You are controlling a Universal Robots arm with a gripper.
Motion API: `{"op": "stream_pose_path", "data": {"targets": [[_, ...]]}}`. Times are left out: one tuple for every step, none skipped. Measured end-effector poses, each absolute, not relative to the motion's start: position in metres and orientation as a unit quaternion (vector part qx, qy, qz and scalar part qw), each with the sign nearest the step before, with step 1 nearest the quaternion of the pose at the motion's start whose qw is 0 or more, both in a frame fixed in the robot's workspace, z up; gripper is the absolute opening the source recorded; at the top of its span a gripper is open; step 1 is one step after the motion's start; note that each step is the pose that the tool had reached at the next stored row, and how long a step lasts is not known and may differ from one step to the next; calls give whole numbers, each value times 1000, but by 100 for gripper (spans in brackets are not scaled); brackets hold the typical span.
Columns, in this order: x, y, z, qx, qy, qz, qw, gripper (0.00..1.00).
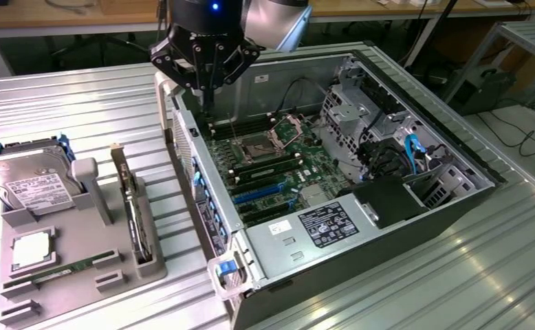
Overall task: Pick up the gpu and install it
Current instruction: 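Reach for the gpu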
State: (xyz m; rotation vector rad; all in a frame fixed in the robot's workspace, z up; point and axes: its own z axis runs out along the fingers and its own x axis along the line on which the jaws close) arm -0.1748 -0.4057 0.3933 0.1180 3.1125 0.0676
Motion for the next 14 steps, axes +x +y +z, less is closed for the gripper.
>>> {"op": "stream_pose_path", "data": {"targets": [[-175, -406, 393, 38, 999, 22, 13, 11], [-176, -406, 393, 38, 999, 22, 13, 11], [-177, -406, 393, 38, 999, 22, 13, 11], [-178, -406, 393, 38, 999, 22, 13, 11], [-178, -407, 393, 38, 999, 22, 13, 11], [-178, -407, 393, 38, 999, 22, 13, 11], [-179, -407, 393, 38, 999, 22, 13, 11], [-179, -407, 393, 38, 999, 22, 13, 11], [-180, -407, 393, 38, 999, 22, 13, 11], [-180, -407, 393, 38, 999, 22, 13, 11], [-180, -407, 393, 38, 999, 22, 13, 11], [-181, -408, 393, 38, 999, 22, 13, 11], [-181, -408, 393, 38, 999, 22, 13, 11], [-182, -408, 393, 38, 999, 22, 13, 11]]}}
